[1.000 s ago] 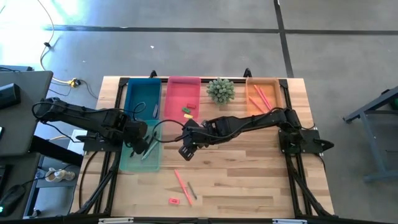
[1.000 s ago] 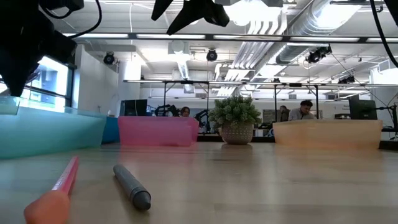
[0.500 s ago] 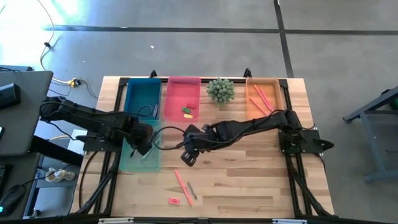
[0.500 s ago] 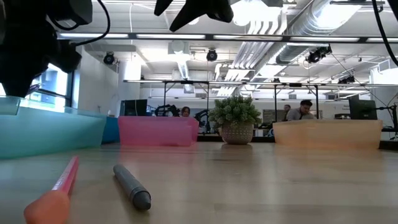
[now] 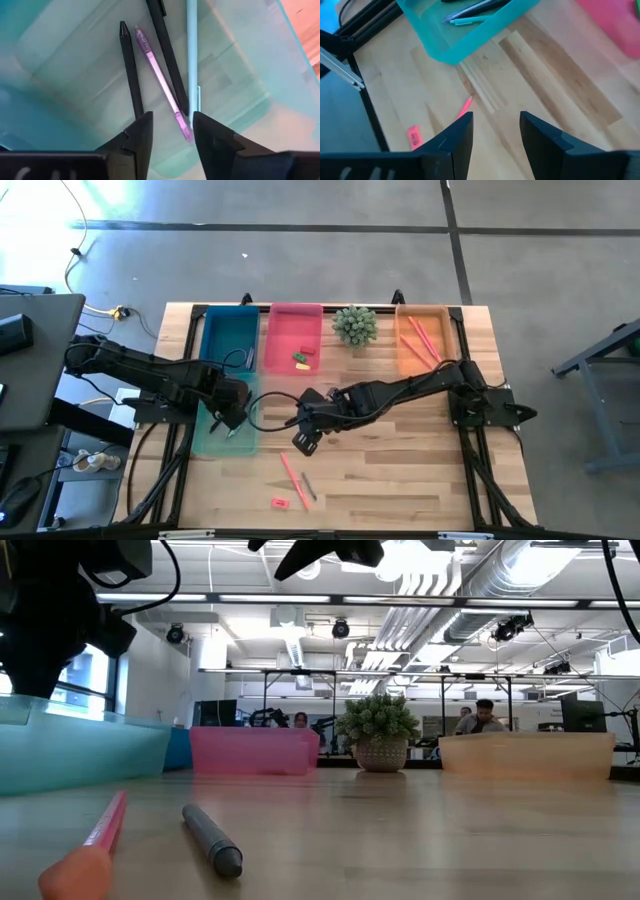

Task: Sort crayons/erasers/pens/pencils in bins
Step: Put the pink eraser into the pink bin

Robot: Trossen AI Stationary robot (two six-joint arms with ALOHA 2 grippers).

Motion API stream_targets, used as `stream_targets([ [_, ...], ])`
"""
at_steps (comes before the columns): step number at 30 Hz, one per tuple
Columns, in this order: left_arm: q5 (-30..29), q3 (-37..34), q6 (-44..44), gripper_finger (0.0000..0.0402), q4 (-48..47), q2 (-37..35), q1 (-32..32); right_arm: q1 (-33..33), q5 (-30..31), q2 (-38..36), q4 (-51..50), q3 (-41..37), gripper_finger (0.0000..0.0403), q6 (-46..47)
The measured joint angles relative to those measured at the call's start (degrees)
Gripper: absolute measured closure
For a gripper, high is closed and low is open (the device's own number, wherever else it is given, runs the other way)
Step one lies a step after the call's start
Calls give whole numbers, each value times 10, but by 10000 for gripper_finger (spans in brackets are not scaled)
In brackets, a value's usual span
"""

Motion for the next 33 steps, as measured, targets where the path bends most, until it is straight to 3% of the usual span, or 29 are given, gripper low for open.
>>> stream_targets([
  [7,49,1,-4,256,-1,-21,0,15,1,0,0,0,249,44],
  [15,36,57,-63,256,-2,-56,-19,43,-3,11,-6,0,249,50],
  [21,24,95,-85,263,15,-56,-49,59,-37,37,-8,0,249,105],
  [33,29,101,-55,263,-3,-56,-108,73,-121,111,26,0,249,228],
])
